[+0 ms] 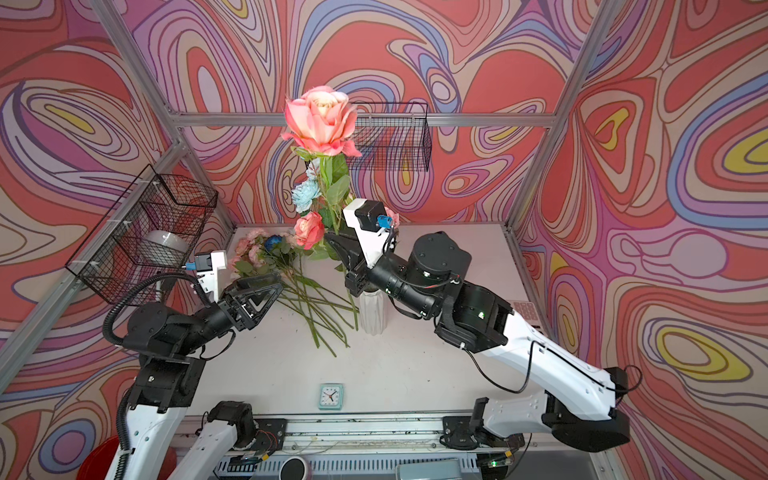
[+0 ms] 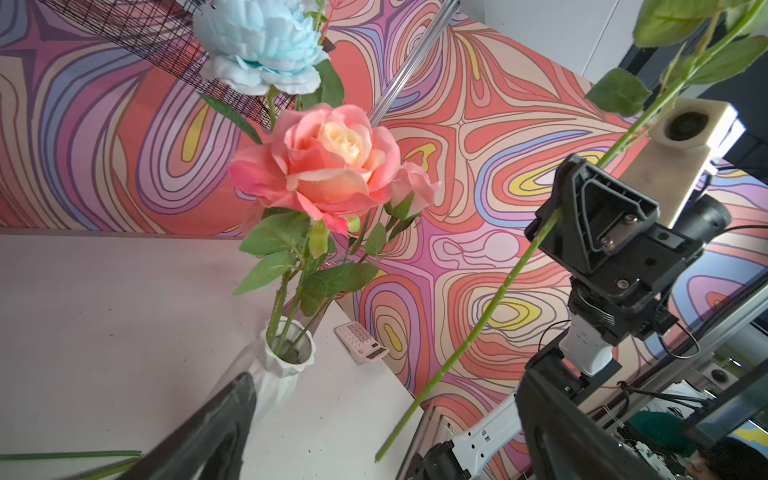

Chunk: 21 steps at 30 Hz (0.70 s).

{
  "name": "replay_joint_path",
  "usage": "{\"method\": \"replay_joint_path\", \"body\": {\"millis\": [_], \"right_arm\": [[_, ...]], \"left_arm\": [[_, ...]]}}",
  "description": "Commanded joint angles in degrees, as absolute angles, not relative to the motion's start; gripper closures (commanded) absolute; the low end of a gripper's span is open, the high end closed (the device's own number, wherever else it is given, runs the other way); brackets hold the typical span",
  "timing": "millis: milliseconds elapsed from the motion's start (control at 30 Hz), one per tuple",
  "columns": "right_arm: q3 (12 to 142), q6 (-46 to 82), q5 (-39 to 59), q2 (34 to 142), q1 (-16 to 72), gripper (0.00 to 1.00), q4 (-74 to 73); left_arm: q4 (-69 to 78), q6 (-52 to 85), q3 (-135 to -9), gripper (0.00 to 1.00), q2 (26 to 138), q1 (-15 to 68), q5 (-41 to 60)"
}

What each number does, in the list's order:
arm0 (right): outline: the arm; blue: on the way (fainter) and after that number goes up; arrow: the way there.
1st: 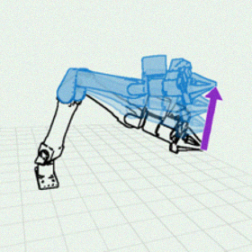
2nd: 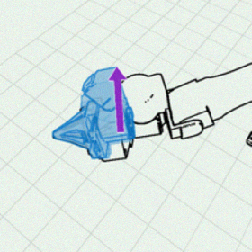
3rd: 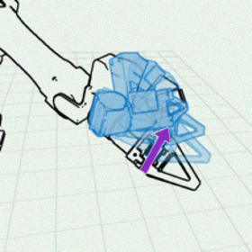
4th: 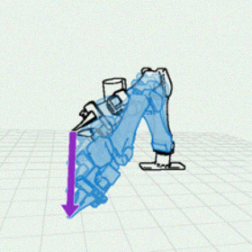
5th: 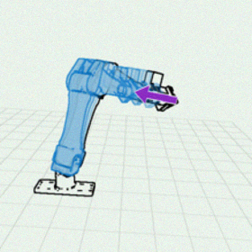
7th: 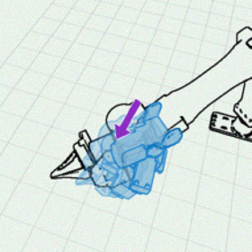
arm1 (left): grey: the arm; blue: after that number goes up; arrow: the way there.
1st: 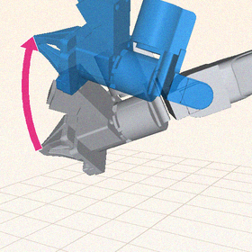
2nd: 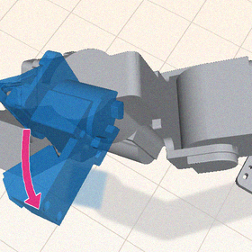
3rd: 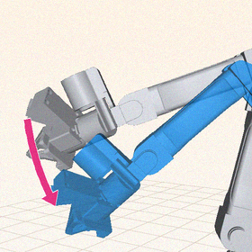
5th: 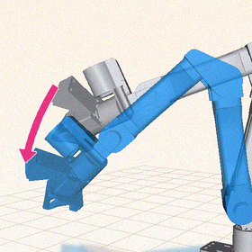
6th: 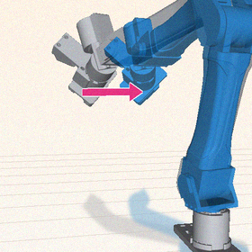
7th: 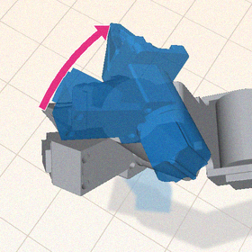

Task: Arrange the flowers into the vase
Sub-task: 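Lower the pink rose stem into the white vase with the right gripper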

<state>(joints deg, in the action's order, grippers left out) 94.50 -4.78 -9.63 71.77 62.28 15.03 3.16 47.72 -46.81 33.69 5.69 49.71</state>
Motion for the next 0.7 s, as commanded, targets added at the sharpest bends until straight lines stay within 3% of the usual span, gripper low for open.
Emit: {"method": "replay_joint_path", "body": {"millis": [0, 233, 667], "right_arm": [[91.78, -14.61, -17.68, 71.37, 62.39, 1.00, 8.79], [85.92, -21.10, -19.29, 71.78, 61.29, 1.00, -3.70], [83.36, -11.69, -10.01, 75.23, 50.69, 1.00, -6.61]], "left_arm": [[-0.47, 44.93, -45.63, 0.00, 33.14, 5.98, 47.12], [-0.92, 44.91, -44.21, 0.00, 33.14, 5.97, 47.29], [-1.49, 44.74, -43.42, 0.00, 33.29, 5.98, 47.62]]}}
